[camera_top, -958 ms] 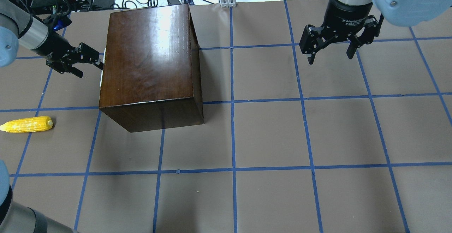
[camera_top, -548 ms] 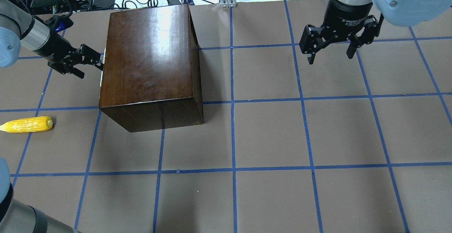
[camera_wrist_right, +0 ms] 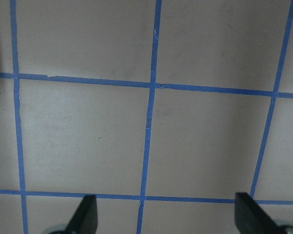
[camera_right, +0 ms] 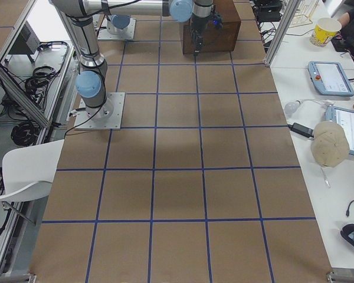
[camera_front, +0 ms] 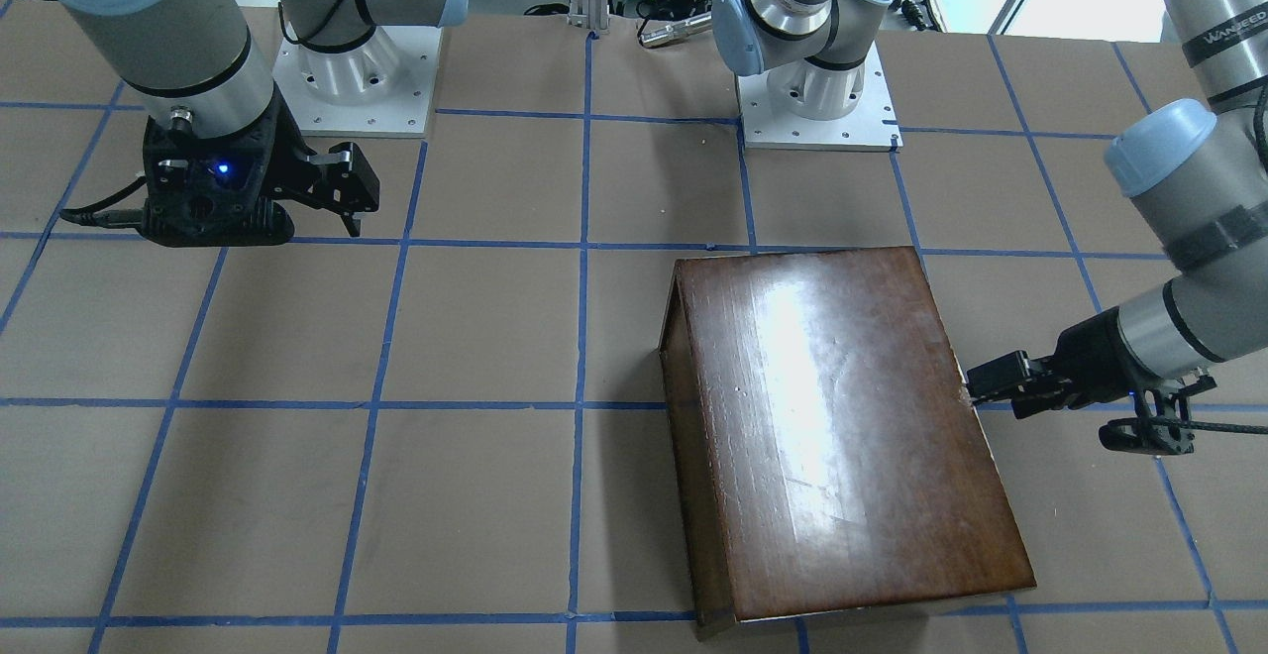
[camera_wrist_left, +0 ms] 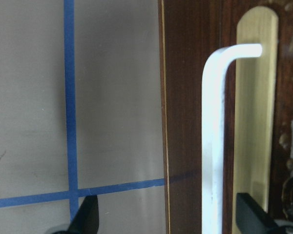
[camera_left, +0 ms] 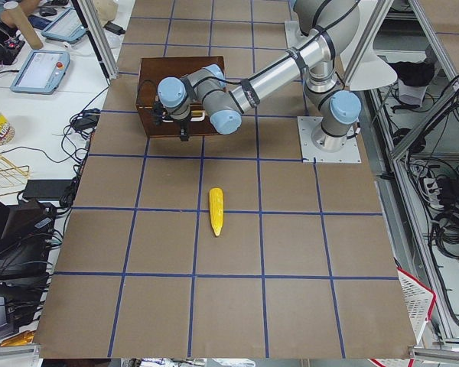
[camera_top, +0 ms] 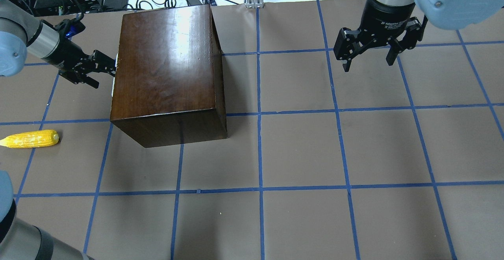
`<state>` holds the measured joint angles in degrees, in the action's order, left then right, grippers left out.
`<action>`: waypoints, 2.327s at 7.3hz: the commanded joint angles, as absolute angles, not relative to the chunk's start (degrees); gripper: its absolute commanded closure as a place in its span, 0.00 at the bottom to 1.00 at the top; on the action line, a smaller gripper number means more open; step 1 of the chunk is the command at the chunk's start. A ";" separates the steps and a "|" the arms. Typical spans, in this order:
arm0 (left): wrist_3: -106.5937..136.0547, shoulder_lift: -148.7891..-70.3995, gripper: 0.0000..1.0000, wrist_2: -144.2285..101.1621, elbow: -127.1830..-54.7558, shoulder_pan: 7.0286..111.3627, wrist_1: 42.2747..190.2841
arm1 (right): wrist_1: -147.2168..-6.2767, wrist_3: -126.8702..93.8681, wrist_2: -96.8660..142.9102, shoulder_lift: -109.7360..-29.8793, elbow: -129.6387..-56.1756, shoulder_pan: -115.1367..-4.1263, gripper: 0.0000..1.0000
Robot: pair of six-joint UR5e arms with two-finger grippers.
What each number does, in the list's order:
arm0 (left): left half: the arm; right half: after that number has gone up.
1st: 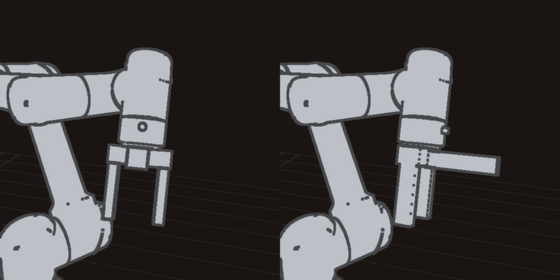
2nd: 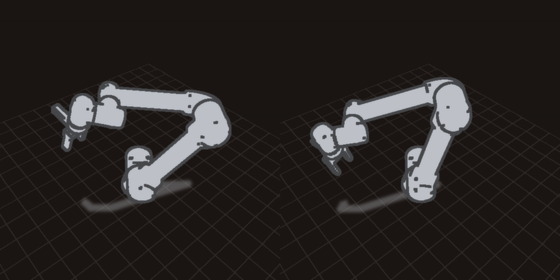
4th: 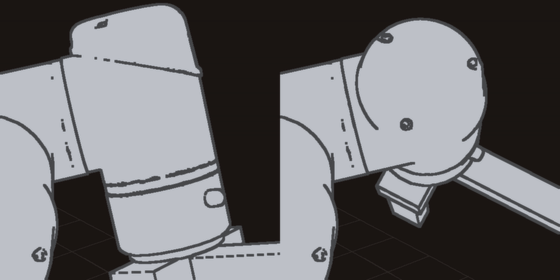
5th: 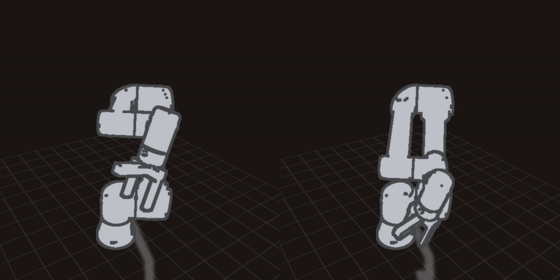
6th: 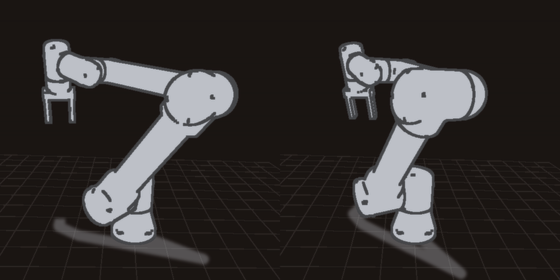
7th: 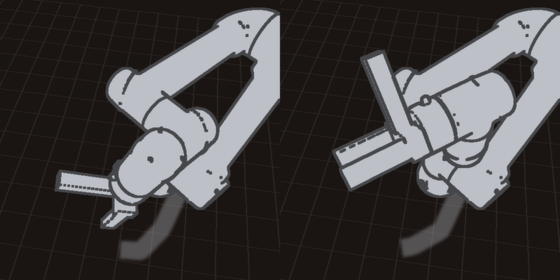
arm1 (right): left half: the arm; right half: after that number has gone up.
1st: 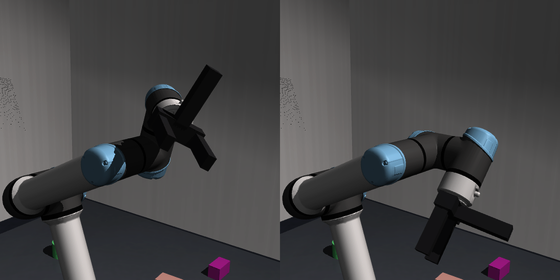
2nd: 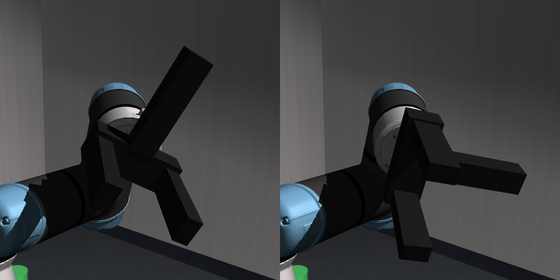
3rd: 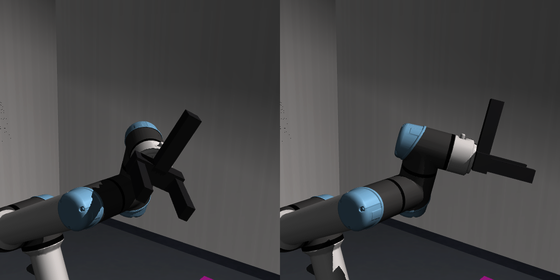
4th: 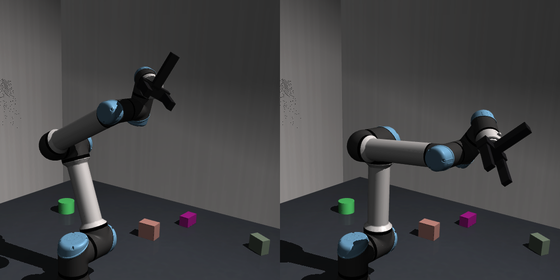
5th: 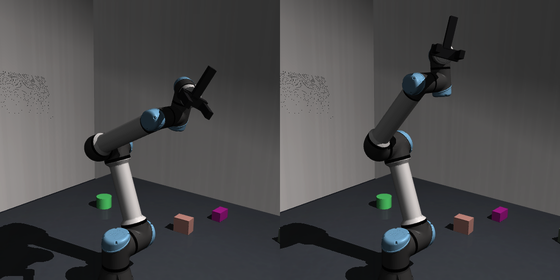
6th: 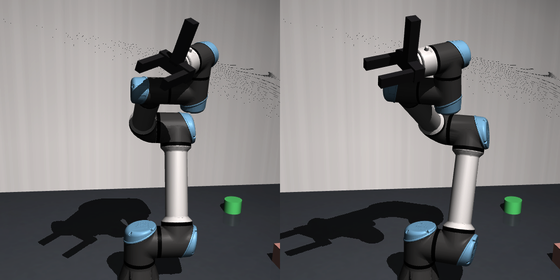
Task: Open drawer and put corn inside
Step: 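Close the left gripper on the white drawer handle, then pull the drawer handle away from the cabinet with the left gripper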
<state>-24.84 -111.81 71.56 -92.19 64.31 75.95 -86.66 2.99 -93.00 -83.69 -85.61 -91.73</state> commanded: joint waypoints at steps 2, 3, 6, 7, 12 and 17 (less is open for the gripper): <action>-25.75 -112.67 0.00 71.54 -92.20 64.07 75.94 | -86.66 2.99 -92.99 -83.67 -85.61 -91.76 0.00; -25.75 -112.76 0.00 71.54 -92.28 64.07 75.94 | -86.66 2.99 -93.08 -83.67 -85.61 -91.67 0.00; -25.58 -113.38 0.00 71.54 -92.28 64.07 75.94 | -86.66 2.99 -92.99 -83.67 -85.61 -91.67 0.00; -25.58 -113.47 0.00 71.63 -92.29 64.07 75.94 | -86.57 2.99 -92.99 -83.76 -85.61 -91.67 0.00; -25.14 -113.38 0.00 74.53 -92.11 64.07 75.32 | -86.66 2.99 -92.99 -83.76 -85.61 -91.76 0.00; -25.14 -113.20 0.00 78.05 -92.02 63.99 73.39 | -86.66 2.99 -92.99 -83.67 -85.61 -91.76 0.00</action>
<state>-25.14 -113.26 77.73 -92.08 64.05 73.52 -86.66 2.99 -93.02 -83.71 -85.61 -91.68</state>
